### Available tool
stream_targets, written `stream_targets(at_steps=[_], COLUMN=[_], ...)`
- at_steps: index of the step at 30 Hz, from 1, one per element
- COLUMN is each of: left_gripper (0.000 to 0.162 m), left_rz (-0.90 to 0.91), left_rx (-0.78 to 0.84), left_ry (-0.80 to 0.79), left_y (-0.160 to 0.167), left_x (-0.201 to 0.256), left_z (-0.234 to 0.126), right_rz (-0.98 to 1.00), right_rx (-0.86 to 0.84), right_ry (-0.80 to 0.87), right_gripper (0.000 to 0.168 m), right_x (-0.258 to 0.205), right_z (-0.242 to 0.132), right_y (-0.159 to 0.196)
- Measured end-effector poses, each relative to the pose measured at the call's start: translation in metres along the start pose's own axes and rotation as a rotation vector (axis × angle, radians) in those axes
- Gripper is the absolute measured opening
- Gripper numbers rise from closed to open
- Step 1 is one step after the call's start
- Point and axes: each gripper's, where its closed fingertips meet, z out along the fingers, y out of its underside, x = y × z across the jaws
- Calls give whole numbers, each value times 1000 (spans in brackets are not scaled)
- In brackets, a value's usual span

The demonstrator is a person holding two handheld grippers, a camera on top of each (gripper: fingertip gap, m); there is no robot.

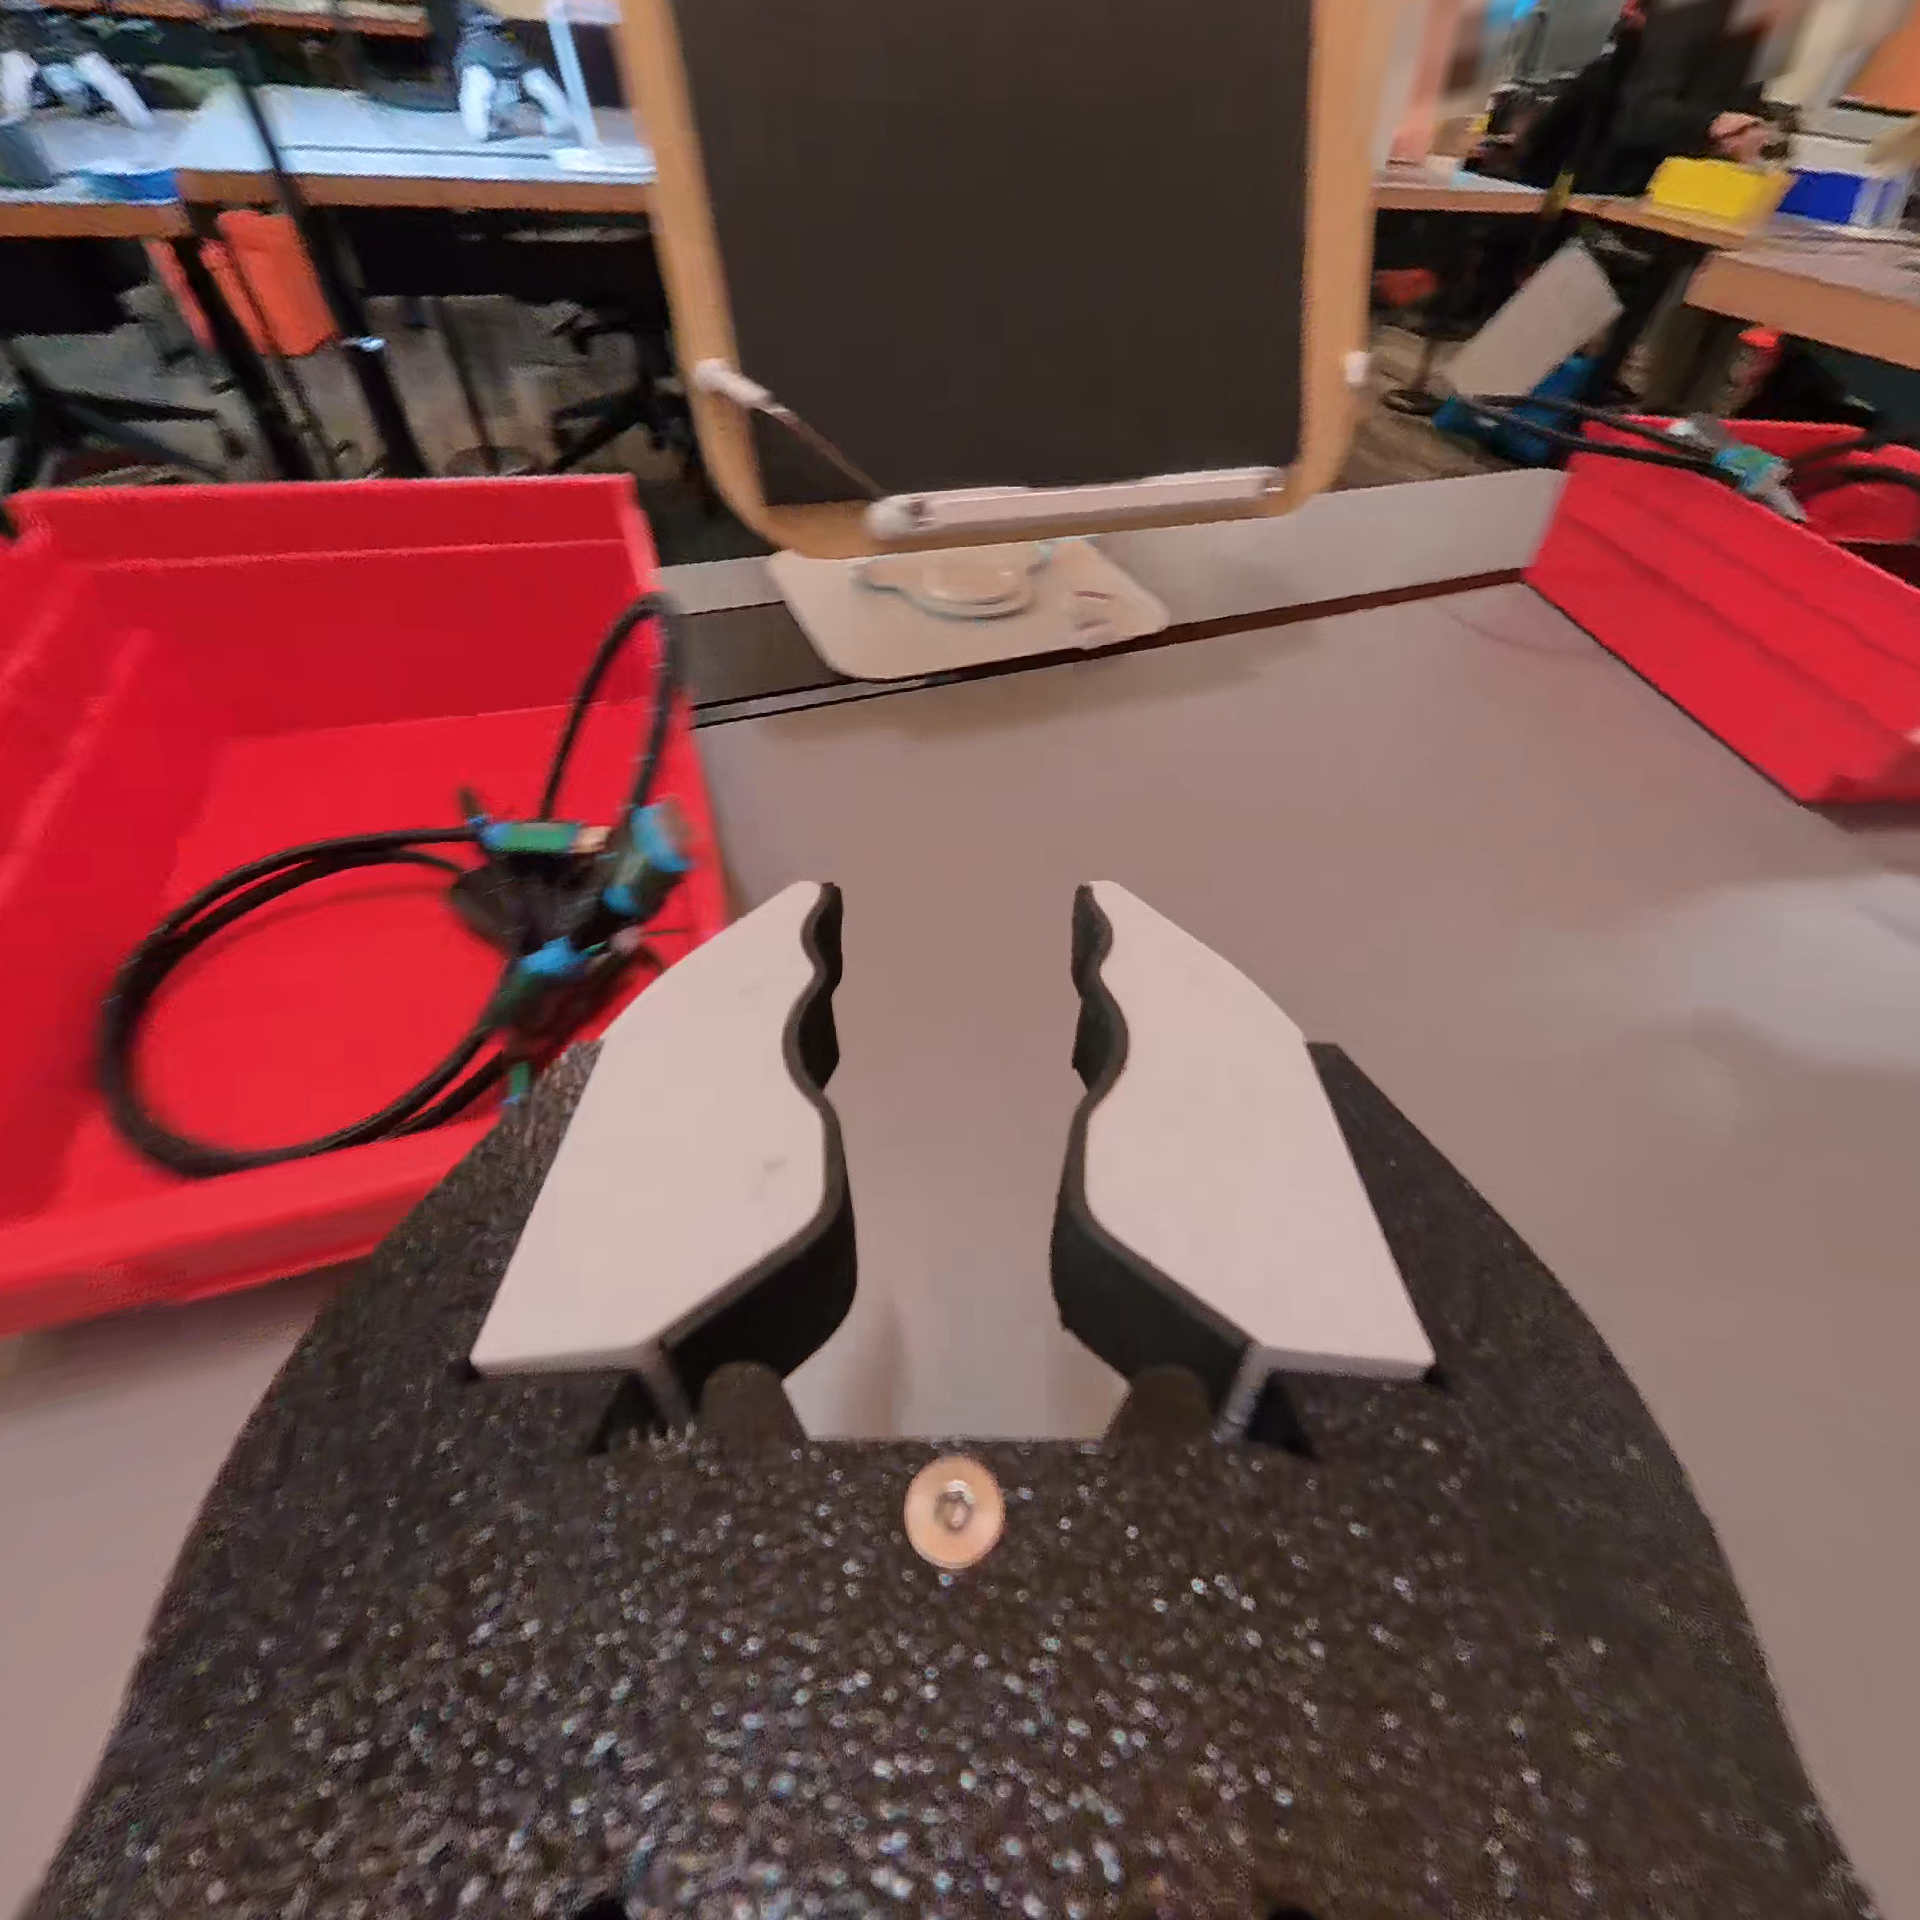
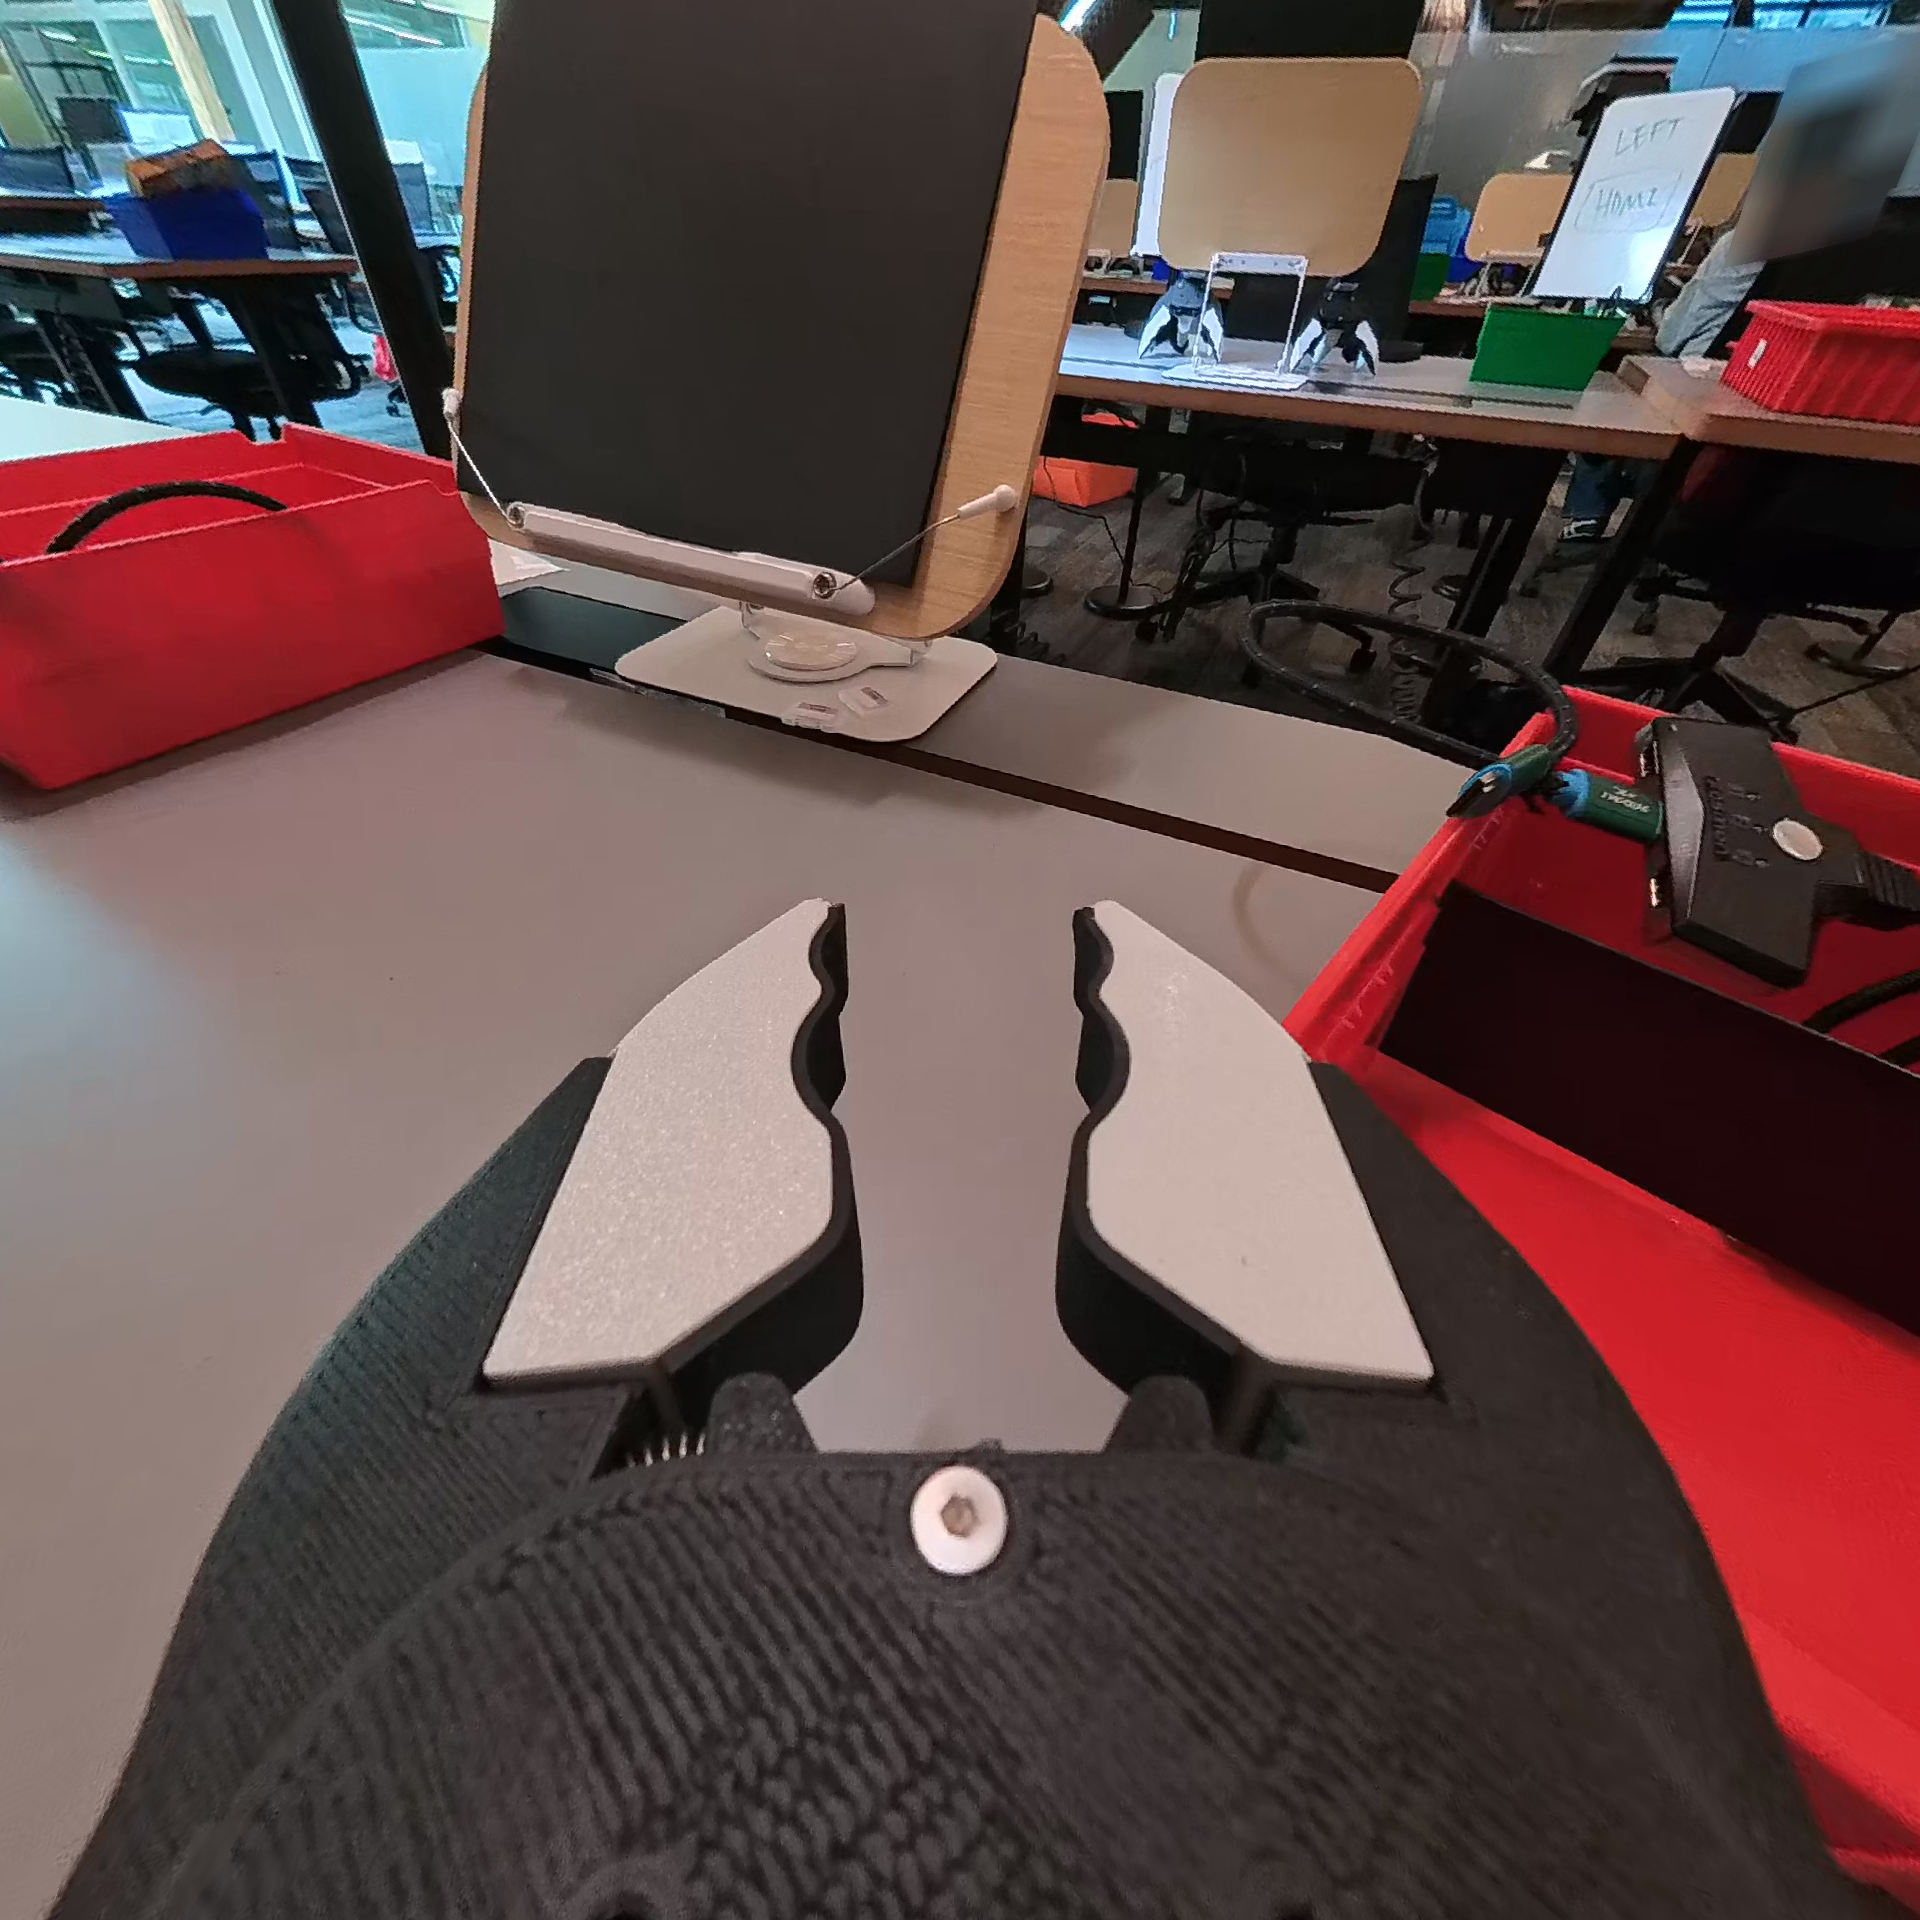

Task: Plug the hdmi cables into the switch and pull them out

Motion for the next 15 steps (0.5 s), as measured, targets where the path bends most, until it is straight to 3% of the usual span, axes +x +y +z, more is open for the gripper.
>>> stream_targets(at_steps=[3, 7, 15], left_gripper=[42, 42, 42], left_rz=[-5, 148, 488], left_rx=[-40, -265, -521], left_ry=[-80, -184, -32], left_y=[4, 32, 58], left_x=[-41, -96, -121], left_z=[-6, 9, 56], right_rz=[-4, 4, 6], right_rx=[-3, -3, -6], right_ry=[-1, -2, 1], right_gripper=[42, 42, 42], right_x=[0, 1, 6], right_z=[-1, -2, -8], right_y=[0, 0, -1])
